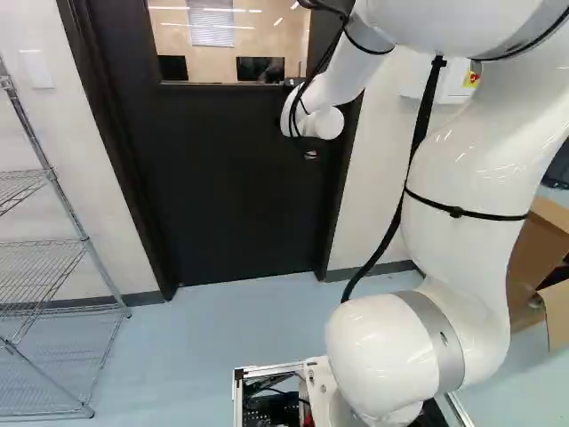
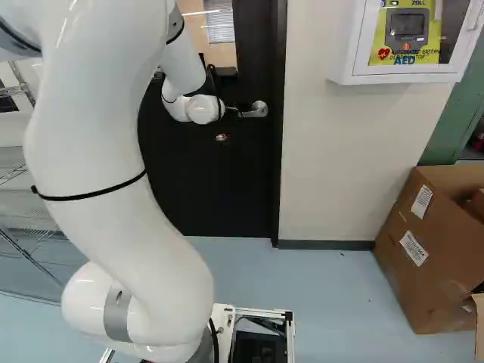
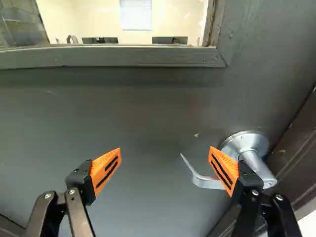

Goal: Open the door and move inside

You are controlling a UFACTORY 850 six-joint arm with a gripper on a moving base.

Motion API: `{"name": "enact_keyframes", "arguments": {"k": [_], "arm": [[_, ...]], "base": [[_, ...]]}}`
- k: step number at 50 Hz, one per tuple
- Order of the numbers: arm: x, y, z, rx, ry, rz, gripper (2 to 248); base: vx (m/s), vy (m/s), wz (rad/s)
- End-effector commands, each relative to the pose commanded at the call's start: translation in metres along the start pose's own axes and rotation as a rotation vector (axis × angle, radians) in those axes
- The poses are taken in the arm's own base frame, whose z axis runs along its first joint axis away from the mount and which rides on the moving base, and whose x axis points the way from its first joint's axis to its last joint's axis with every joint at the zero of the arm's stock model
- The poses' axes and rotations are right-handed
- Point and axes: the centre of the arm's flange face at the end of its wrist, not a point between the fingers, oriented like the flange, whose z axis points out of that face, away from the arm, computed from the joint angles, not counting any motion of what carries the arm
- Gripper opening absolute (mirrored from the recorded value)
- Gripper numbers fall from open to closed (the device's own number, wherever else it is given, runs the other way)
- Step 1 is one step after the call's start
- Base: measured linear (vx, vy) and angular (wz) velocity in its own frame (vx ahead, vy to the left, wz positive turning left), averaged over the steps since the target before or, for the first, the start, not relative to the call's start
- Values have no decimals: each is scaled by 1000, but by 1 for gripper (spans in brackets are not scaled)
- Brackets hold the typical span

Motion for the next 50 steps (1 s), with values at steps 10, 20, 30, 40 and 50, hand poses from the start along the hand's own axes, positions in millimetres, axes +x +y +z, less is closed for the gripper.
{"name": "enact_keyframes", "arguments": {"k": [10, 20, 30, 40, 50], "arm": [[-11, 0, 3, 0, -21, 0, 247], [-23, 0, -6, 1, -45, 0, 247], [-35, 0, -6, 1, -66, 0, 247], [-45, 0, -2, 1, -87, 0, 247], [-56, 0, 1, 1, -108, 0, 247]], "base": [[0, 0, 0], [0, 0, 0], [0, 0, 0], [0, 0, 0], [0, 0, 0]]}}
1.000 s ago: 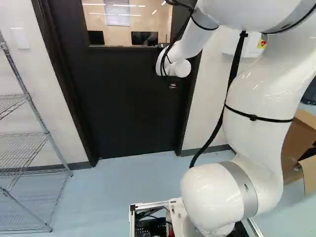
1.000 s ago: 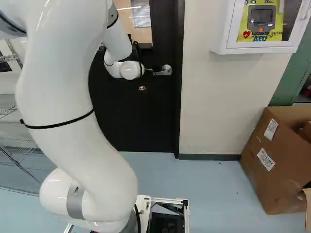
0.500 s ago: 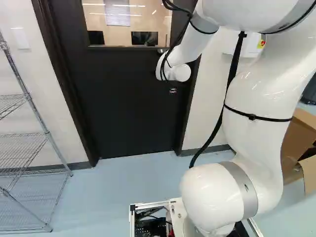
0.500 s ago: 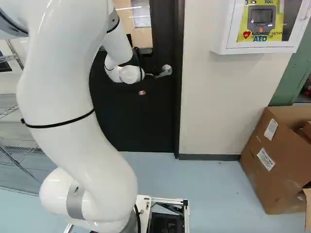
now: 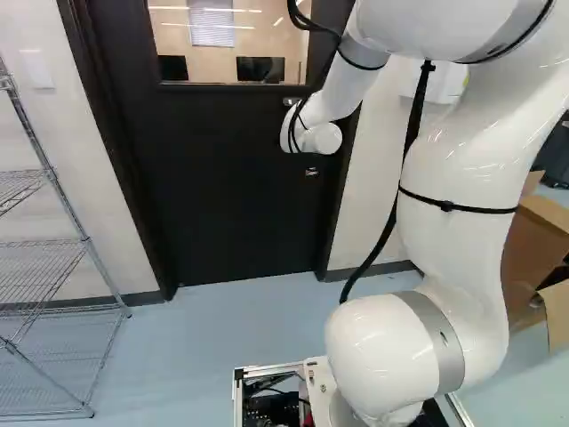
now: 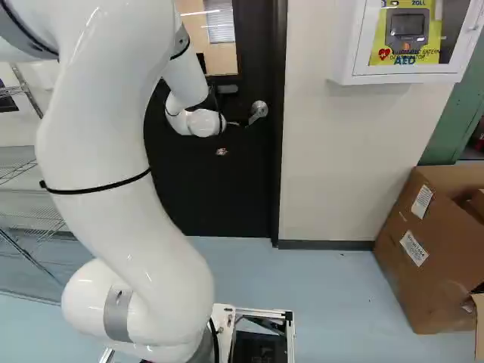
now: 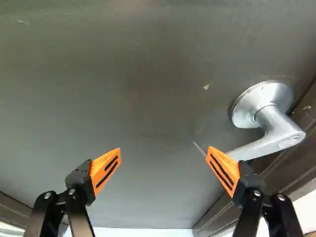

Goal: Open the door and move inside

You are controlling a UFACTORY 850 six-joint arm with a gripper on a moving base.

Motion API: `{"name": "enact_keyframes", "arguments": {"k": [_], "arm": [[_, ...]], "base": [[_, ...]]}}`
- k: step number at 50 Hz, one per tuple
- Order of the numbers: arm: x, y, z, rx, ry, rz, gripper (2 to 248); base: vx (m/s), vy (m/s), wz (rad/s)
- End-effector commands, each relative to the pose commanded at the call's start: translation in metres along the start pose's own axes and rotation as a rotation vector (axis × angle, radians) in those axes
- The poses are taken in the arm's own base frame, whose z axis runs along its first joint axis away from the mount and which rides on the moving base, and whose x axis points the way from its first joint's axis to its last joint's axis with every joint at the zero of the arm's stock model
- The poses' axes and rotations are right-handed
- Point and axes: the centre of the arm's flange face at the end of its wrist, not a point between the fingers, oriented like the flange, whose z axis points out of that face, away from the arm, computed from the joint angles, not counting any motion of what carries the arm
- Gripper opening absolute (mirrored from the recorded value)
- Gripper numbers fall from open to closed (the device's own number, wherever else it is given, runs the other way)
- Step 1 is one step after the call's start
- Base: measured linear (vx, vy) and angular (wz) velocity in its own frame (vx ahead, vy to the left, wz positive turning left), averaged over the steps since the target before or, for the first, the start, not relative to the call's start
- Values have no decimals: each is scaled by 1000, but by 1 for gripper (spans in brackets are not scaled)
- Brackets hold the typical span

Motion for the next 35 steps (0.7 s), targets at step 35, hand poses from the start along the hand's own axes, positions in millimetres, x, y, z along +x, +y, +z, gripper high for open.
{"name": "enact_keyframes", "arguments": {"k": [35], "arm": [[-32, 0, 16, 0, -64, 0, 247]], "base": [[0, 0, 0]]}}
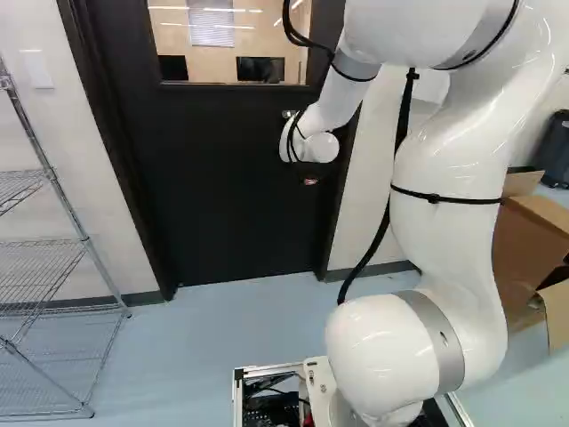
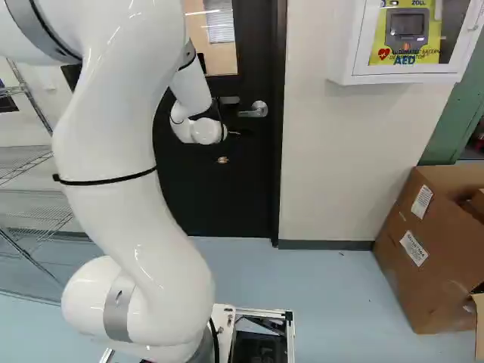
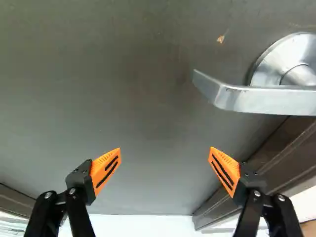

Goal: Open the door and move inside

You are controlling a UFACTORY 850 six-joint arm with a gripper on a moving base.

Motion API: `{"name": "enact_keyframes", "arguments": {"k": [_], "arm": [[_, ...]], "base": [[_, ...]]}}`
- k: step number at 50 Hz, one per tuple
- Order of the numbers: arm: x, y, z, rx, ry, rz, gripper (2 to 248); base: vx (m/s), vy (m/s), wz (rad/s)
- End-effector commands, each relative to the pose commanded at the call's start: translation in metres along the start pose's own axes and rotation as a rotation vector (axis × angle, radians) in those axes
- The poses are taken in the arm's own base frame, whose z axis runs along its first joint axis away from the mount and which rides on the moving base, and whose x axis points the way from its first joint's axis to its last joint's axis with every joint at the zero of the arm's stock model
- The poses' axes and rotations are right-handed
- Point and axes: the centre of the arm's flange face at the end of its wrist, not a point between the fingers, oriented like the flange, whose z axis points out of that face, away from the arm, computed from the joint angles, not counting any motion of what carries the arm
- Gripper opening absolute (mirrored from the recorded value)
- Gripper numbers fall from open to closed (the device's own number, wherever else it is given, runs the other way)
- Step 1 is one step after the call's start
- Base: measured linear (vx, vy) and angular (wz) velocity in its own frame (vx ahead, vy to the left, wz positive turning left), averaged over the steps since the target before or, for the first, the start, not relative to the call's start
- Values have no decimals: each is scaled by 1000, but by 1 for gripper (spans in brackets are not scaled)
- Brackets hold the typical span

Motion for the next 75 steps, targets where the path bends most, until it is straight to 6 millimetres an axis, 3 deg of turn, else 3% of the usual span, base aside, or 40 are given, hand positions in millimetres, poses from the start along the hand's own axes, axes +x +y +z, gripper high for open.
{"name": "enact_keyframes", "arguments": {"k": [11, 46, 75], "arm": [[-1, 2, -12, -4, 0, 2, 247], [7, 17, -96, -33, 58, 13, 247], [32, 17, -116, -36, 125, 12, 247]], "base": [[0, 0, 0], [0, 0, 0], [0, 0, 0]]}}
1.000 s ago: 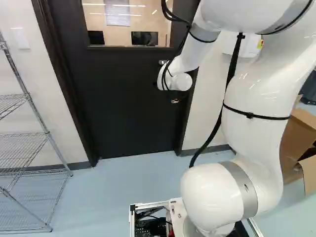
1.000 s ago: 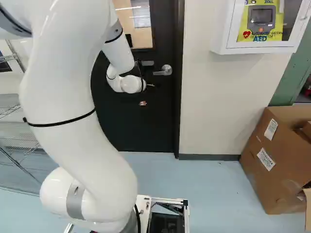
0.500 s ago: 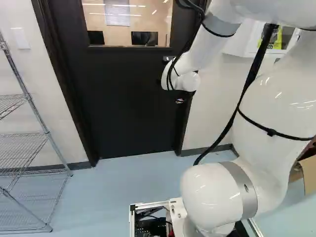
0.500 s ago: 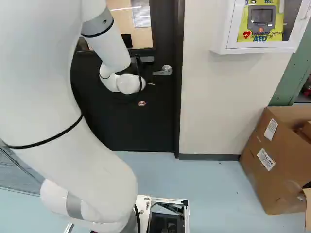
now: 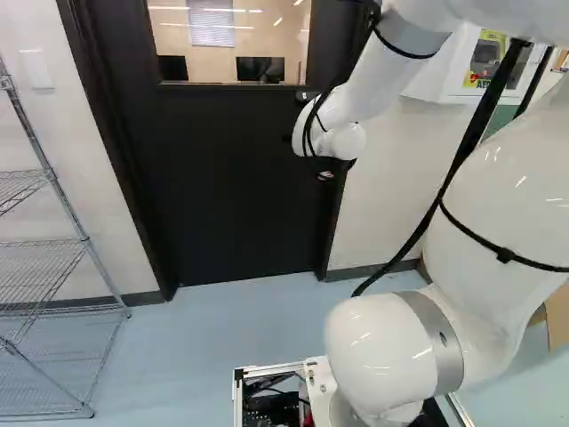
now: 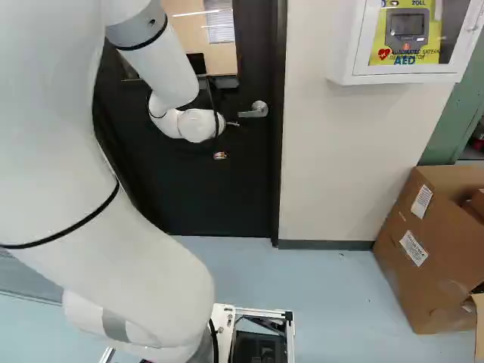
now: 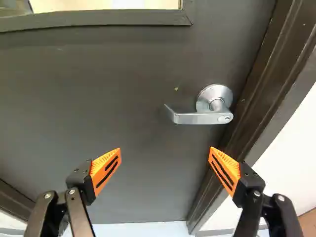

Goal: Open the door and move inside

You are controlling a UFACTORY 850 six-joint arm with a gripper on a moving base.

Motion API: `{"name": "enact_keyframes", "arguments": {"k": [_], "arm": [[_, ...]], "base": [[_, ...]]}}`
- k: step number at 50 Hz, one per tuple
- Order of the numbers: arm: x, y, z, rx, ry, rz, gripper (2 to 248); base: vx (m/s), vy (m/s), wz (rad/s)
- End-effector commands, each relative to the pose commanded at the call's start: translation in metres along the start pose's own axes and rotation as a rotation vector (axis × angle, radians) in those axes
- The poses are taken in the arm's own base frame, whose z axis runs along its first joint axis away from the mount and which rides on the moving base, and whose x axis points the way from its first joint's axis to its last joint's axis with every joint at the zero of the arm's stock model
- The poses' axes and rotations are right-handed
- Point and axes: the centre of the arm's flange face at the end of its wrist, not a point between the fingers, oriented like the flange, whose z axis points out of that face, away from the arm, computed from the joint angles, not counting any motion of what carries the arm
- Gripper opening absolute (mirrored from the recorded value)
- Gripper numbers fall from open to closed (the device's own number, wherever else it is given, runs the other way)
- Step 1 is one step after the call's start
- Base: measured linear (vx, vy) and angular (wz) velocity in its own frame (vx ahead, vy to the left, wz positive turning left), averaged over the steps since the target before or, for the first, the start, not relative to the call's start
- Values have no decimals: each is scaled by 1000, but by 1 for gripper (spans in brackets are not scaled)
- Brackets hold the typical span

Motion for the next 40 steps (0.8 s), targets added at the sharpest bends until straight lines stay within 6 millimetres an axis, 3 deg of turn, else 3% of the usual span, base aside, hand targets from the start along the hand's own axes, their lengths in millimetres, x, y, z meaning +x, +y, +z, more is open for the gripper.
{"name": "enact_keyframes", "arguments": {"k": [40], "arm": [[50, 3, 18, -7, 88, 2, 247]], "base": [[0, 0, 0]]}}
